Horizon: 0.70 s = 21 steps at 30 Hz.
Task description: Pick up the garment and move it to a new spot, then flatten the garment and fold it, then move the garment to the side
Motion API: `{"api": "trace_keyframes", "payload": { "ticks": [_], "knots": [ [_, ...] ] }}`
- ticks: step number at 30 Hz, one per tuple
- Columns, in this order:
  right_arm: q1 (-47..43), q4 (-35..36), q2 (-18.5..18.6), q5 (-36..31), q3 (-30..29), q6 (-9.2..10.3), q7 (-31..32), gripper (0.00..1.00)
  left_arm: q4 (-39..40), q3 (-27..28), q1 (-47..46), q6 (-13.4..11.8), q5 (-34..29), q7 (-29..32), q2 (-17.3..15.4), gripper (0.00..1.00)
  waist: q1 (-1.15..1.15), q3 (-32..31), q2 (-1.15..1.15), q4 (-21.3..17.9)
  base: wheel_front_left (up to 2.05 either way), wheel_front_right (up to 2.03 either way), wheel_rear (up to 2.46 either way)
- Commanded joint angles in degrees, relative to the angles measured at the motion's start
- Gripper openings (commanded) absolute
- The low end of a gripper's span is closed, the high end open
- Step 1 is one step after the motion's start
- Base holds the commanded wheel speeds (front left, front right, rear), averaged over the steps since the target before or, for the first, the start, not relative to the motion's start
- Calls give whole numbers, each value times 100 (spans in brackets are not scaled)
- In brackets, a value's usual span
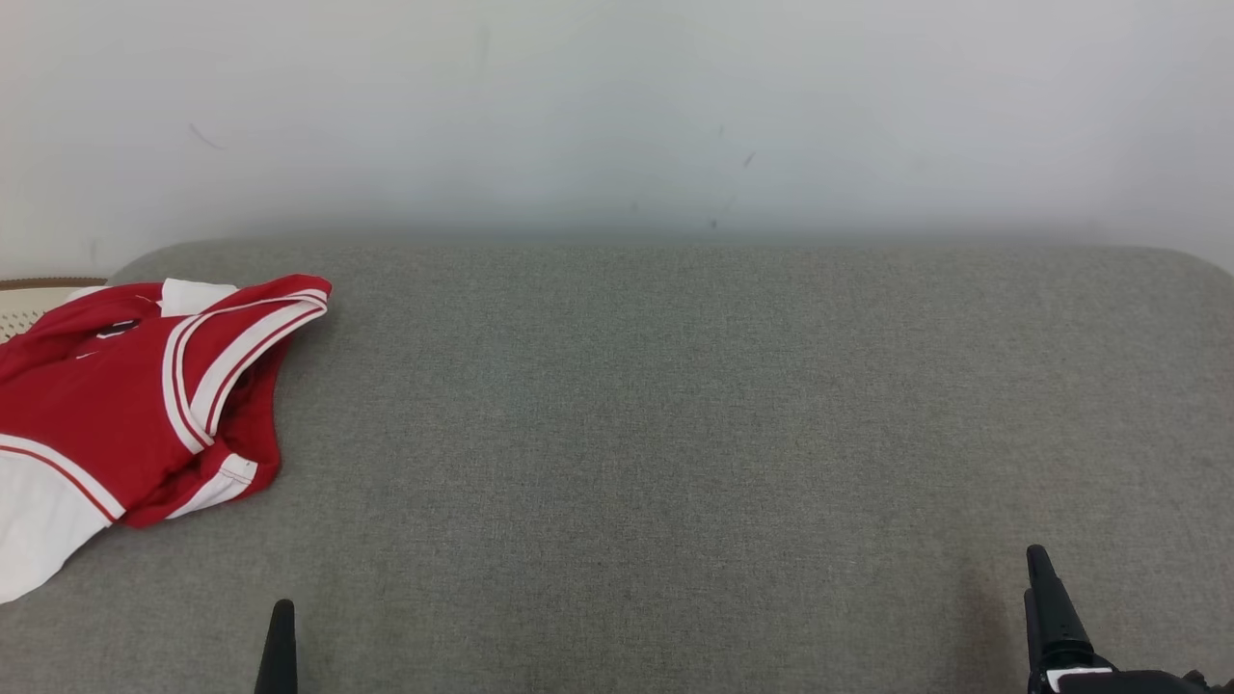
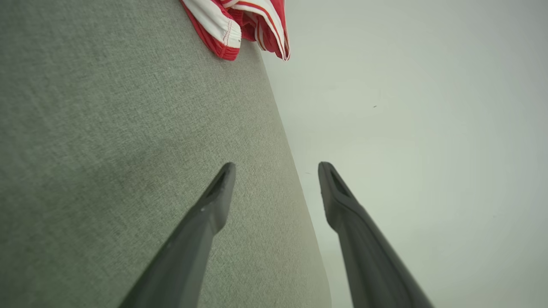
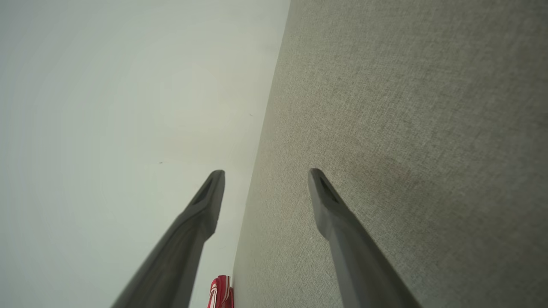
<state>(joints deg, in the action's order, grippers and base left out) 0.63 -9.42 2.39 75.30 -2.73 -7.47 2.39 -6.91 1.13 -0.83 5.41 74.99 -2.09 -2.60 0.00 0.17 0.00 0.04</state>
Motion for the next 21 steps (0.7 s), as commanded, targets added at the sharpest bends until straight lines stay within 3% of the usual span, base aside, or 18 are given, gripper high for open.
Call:
{"api": "trace_keyframes", "payload": {
  "ticks": [1, 21],
  "knots": [
    [103, 104, 41, -192, 63, -1, -66, 100, 135, -6, 22, -31, -217, -44, -25, 100, 0, -1, 0, 0, 0, 0, 0],
    [245, 168, 49, -2554, 653, -2, -568, 100, 505, -114, 147, -288, -2835, -421, -35, 100, 0, -17, 0, 5, 0, 0, 0]
  ]
}}
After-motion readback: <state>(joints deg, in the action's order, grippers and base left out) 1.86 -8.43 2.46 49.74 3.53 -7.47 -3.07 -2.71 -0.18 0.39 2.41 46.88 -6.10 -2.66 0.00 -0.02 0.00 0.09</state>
